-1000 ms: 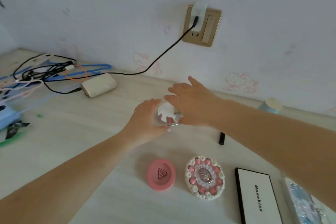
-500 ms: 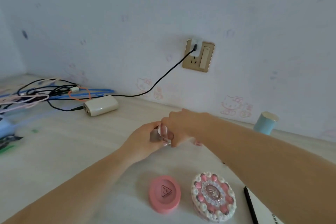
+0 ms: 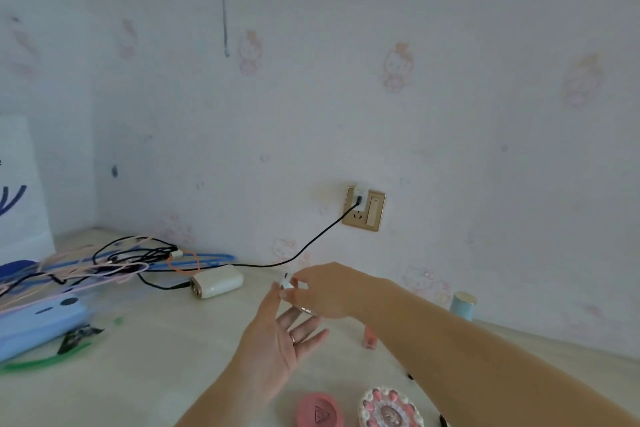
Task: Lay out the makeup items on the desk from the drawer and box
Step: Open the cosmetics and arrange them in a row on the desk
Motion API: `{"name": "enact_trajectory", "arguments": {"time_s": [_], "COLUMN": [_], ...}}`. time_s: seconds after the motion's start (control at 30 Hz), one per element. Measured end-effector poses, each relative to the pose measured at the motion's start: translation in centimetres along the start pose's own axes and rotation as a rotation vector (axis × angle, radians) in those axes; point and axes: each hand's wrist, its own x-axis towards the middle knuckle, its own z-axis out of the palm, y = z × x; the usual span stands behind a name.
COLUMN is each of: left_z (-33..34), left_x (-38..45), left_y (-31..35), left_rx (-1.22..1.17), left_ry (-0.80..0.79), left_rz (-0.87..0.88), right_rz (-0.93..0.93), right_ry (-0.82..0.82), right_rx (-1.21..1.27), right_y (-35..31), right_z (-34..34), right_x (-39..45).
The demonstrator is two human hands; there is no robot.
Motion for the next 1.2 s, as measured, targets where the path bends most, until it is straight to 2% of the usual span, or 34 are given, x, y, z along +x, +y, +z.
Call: {"name": "enact_trajectory", "arguments": {"time_s": [0.1,0.23,0.4,0.97,1.2], "left_z": [1.2,2.2,2.6,0.6,-0.7], "left_x": [-1.7,-3.5,-3.8,3.9,5.8], "left_y": [0.5,0.5,0.0,-2.1,-2.3], "left_rx": [-0.006,0.008,0.063,0.127,0.111], "left_ry": [-0.013,-0.004,0.007,0.070,0.043], "left_rz": [0.030,0.039,0.069,0.149,0.176], "right_rz": [-0.003,0.033,-0.010,-0.081,-0.085], "right_ry": [0.048,0.018,0.037,0.165,0.173], "right_rx": [-0.032,-0.025,-0.082,-0.335,-0.255], "right_y": [-1.3,-2.2,-2.4,2.5,3.6], "right_z": [-0.6,-1.4,-1.8,3.1,4.7], "right_x": [-2.0,-4.3,-5.5,1.7,4.3]}}
